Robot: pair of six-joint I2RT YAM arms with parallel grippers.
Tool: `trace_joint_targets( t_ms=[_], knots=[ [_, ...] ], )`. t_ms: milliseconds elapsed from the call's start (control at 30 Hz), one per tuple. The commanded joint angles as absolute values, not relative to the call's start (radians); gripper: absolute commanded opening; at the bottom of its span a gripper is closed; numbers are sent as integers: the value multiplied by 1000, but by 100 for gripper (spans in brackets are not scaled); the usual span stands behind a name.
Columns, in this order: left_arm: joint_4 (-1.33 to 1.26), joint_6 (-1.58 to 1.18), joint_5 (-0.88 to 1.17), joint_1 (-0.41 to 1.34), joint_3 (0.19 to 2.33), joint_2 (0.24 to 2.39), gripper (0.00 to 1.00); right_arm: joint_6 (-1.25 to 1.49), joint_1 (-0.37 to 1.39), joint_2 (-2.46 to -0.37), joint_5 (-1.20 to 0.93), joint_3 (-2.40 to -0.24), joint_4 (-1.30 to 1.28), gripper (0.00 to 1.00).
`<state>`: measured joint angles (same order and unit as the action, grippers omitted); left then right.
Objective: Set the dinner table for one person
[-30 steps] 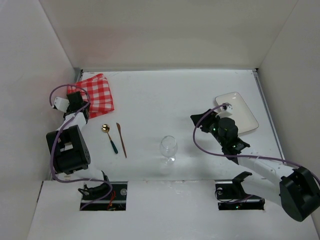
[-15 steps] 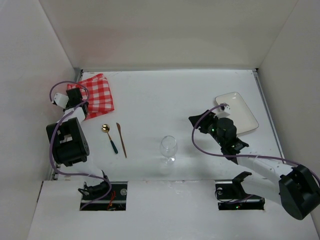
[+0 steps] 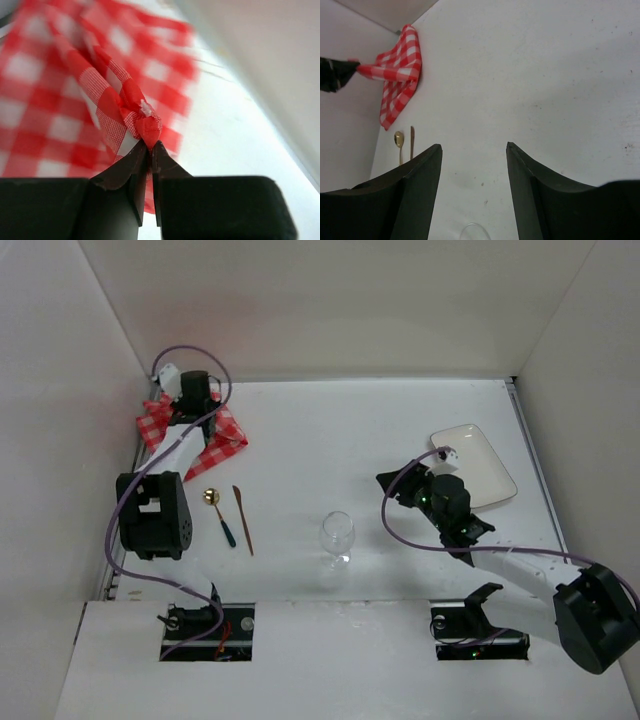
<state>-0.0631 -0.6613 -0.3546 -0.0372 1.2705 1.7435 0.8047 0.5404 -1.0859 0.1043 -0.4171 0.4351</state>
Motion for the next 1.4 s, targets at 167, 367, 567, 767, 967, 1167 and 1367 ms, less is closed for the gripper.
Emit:
trace_joint_targets(
  t_ms=[167, 367, 567, 767, 967, 1167, 1367],
  knots=[
    [-207, -267, -345, 299, 1503, 1864, 4, 810, 551, -1052, 129, -443, 506, 59],
    [-302, -65, -236, 536, 1612, 2000, 7, 831, 555, -1025, 193, -423, 505, 52],
    [-350, -42, -186, 649, 1661, 2066, 38, 845, 555, -976, 248, -396, 494, 49],
    [-425, -49, -245, 621, 1582, 1968, 65, 841, 542, -1041, 250, -402, 509, 59],
    [-405, -155, -397, 496, 1398, 1806, 58, 888, 524, -1313, 204, -503, 566, 67],
    [-281, -323, -468, 317, 1206, 1700, 54, 982, 460, -1629, 141, -744, 539, 66],
    [-232, -524, -443, 111, 1056, 1681, 49, 1106, 421, -1837, 152, -957, 402, 62]
  ],
)
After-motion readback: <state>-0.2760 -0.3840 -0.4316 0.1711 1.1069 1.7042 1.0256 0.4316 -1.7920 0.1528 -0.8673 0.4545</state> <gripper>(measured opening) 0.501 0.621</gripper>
